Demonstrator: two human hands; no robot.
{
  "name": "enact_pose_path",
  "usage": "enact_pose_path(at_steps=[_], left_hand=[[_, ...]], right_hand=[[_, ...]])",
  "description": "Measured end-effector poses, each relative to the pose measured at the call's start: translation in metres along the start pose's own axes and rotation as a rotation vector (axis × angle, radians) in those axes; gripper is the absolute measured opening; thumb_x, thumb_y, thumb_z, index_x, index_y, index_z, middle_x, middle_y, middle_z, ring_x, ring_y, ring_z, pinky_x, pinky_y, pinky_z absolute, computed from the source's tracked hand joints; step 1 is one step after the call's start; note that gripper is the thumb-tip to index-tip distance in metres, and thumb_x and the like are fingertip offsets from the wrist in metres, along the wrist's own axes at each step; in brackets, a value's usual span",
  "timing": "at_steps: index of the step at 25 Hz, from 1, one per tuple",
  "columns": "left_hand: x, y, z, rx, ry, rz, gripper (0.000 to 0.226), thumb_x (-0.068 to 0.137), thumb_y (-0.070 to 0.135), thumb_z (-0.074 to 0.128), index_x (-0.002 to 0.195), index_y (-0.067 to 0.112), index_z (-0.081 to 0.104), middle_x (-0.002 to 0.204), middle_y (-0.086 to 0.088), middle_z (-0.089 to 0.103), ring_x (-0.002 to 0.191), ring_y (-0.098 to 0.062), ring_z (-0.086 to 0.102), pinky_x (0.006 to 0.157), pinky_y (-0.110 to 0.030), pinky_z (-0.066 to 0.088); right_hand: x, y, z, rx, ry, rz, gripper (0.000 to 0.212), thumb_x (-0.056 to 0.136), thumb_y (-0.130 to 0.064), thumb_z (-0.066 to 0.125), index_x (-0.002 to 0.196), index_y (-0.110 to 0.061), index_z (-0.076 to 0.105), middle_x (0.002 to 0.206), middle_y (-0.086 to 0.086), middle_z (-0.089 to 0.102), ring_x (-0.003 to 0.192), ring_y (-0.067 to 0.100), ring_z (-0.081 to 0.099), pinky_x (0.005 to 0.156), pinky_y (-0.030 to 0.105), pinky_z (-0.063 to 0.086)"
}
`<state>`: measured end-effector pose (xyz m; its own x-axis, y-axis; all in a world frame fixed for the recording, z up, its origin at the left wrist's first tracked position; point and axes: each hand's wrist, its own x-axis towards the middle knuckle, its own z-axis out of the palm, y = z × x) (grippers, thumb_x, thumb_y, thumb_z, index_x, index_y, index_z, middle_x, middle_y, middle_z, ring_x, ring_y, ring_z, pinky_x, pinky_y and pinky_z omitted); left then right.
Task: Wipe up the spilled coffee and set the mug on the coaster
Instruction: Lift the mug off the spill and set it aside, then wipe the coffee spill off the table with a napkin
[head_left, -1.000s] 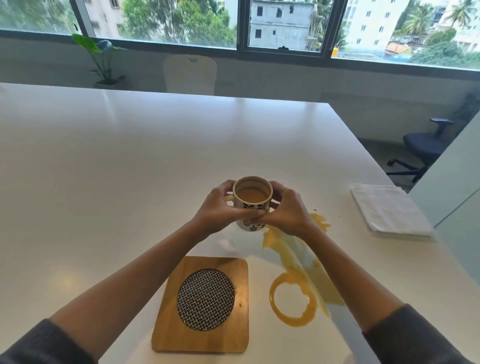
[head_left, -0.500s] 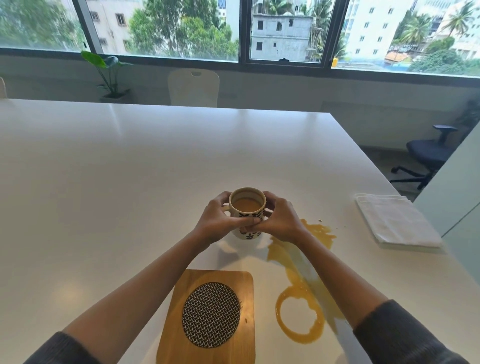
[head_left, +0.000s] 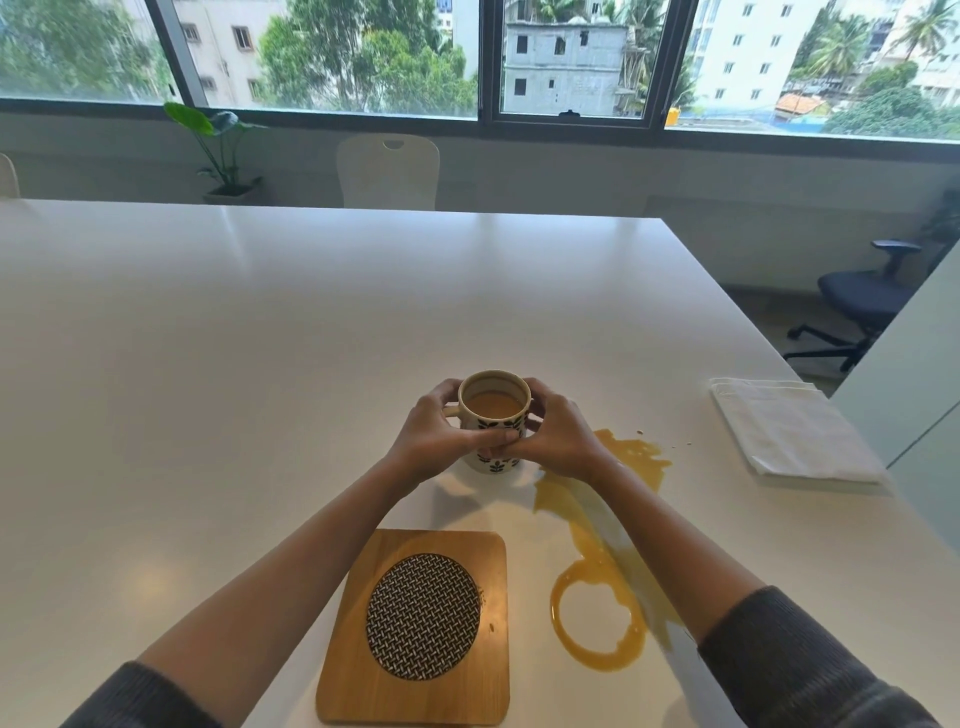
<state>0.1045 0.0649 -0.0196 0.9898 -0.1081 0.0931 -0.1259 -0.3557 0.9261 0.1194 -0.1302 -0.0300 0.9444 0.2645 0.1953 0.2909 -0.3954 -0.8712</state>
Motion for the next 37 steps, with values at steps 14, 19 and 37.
enact_pose_path(at_steps=[14,19,37], left_hand=[[-0.033,0.037,0.032,0.294,0.406,0.454,0.095,0.068,0.035,0.089,0.146,0.014,0.038,0.143,-0.002,0.042,0.129,-0.005,0.034,0.110,-0.032,0.035],[-0.043,0.042,0.059,0.285,0.355,0.550,0.087,0.072,0.032,0.086,0.144,0.013,0.042,0.143,-0.002,0.045,0.133,-0.019,0.044,0.111,-0.028,0.037],[-0.062,0.063,0.094,0.199,0.282,0.569,0.041,0.078,0.008,0.083,0.115,0.009,0.065,0.121,-0.004,0.062,0.117,-0.017,0.054,0.103,-0.008,0.027]], right_hand=[[-0.089,0.031,-0.150,-0.322,0.225,0.139,0.058,0.087,-0.033,0.073,0.137,-0.010,0.052,0.136,0.003,0.061,0.131,0.014,0.053,0.111,0.031,0.038],[-0.128,0.056,-0.210,-0.665,0.175,0.254,0.061,0.082,-0.012,0.078,0.138,-0.008,0.054,0.141,0.011,0.057,0.128,0.029,0.052,0.101,0.023,0.031],[-0.131,0.076,-0.217,-0.650,0.271,0.280,0.027,0.097,-0.018,0.060,0.122,-0.015,0.071,0.105,0.010,0.075,0.100,0.031,0.067,0.084,0.031,0.048]])
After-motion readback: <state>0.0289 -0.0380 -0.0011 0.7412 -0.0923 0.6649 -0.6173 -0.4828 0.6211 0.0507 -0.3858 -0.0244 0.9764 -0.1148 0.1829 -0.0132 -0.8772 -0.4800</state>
